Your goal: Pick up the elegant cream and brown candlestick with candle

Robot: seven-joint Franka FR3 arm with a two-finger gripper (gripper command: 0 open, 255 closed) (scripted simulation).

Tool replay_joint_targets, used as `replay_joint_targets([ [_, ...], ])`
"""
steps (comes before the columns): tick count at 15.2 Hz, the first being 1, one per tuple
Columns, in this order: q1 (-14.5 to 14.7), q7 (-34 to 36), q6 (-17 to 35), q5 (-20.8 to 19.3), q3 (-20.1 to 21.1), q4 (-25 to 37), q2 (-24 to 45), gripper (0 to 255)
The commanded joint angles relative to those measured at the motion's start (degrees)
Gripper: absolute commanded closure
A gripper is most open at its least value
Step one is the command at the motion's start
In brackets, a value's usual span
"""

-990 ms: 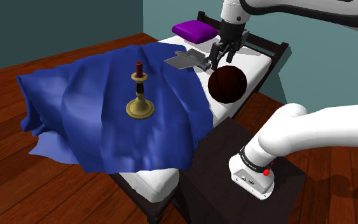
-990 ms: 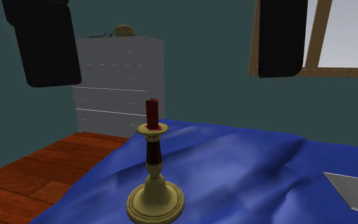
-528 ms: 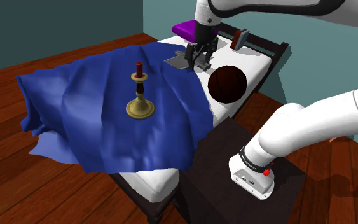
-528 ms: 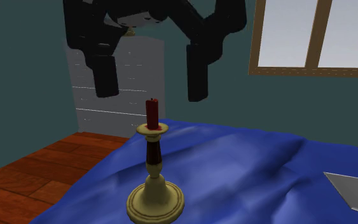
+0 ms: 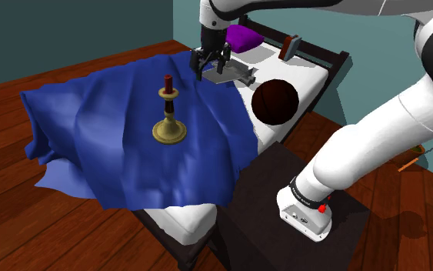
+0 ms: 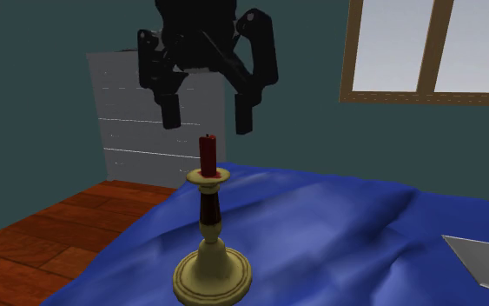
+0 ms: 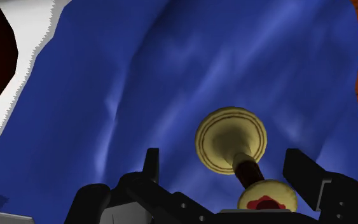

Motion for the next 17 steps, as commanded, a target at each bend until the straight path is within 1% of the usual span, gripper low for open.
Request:
replay_joint_targets([
  [1,0.2,1.3,1.2,-0.1,0.7,2.8,3.6,0],
  [6,1.2,4.6,2.5,-1.5,2.4,12.8,14.1,0],
  [11,2.9,7.7,2.1,-3.6,3.4,25.1,25.2,0],
  [12,2.9,7.7,2.1,-3.6,3.3,25.2,25.3,0],
  [17,2.9,7.8,5.8,-3.7,3.3,21.8,25.6,0],
])
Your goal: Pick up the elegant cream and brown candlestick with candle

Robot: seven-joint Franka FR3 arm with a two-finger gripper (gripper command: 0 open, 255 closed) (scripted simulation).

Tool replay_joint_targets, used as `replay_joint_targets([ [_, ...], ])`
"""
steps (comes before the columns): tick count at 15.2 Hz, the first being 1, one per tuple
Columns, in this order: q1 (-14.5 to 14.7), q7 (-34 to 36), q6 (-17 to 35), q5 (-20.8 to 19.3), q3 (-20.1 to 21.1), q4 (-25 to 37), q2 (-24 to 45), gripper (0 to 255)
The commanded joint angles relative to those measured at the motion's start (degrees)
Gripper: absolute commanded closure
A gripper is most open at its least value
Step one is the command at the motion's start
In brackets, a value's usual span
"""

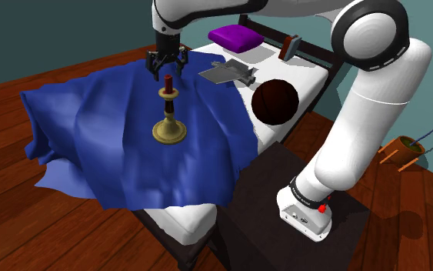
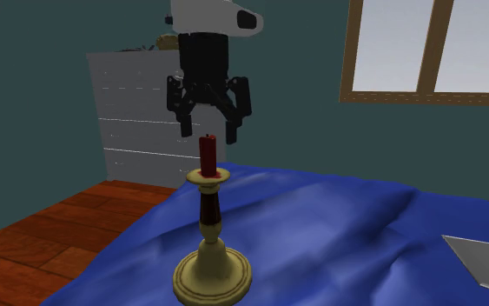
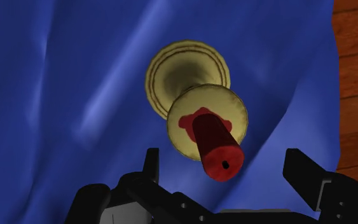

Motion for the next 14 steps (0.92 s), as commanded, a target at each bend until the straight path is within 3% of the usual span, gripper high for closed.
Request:
replay_joint_targets([
  [1,0.0,0.0,1.4,-0.1,0.0,-1.1,0.4,0],
  [4,0.0,0.1,2.6,-0.2,-0.1,-2.0,0.6,0],
  [5,0.0,0.2,2.5,-0.2,0.0,-1.8,0.7,255],
  [14,0.0,0.1,2.6,-0.2,-0.1,-2.0,0.6,255],
])
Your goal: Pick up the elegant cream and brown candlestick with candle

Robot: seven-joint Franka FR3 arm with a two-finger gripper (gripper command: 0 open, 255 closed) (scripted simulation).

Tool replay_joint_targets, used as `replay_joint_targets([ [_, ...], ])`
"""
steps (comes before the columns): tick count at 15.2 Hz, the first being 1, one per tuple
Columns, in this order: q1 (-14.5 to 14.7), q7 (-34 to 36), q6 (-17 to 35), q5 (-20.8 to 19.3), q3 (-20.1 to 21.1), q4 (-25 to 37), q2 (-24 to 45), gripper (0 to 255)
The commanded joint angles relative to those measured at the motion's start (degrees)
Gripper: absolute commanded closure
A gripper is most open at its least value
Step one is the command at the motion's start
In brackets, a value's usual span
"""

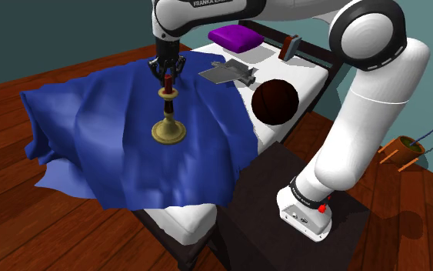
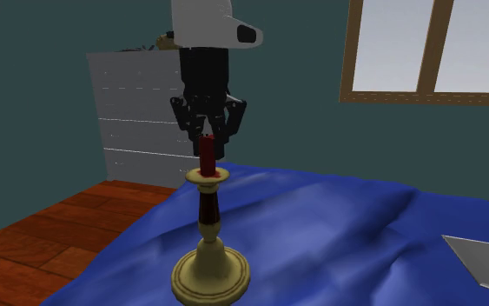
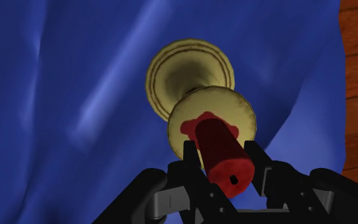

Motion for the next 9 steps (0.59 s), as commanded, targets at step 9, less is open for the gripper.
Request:
replay_joint_targets([
  [9,0.0,-0.2,-6.7,0.3,0.1,5.8,-0.8,255],
])
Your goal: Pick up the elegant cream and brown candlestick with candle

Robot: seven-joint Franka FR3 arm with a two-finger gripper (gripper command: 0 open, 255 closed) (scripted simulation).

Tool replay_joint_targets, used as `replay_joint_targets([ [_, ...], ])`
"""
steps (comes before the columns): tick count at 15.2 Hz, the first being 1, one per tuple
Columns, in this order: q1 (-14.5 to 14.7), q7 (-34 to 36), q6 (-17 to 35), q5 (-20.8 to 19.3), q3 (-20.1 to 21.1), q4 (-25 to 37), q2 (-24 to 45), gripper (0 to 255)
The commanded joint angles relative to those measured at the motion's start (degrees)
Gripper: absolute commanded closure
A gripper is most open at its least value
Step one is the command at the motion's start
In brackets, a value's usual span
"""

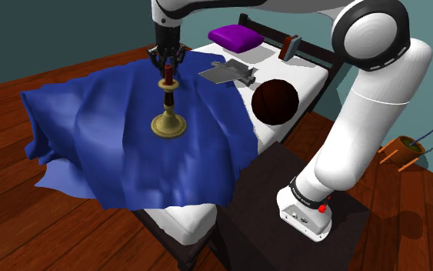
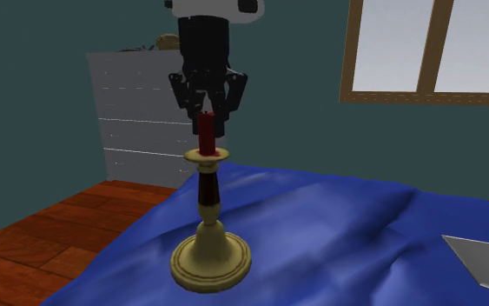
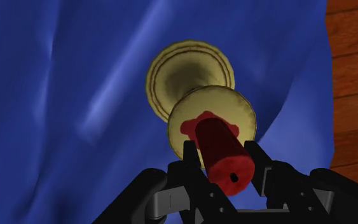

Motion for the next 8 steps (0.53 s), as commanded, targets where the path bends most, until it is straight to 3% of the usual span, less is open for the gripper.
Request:
replay_joint_targets([
  [1,0.1,0.1,-1.8,0.0,0.1,1.9,0.0,255],
  [8,0.2,0.0,-5.9,0.0,0.1,6.0,0.1,255],
])
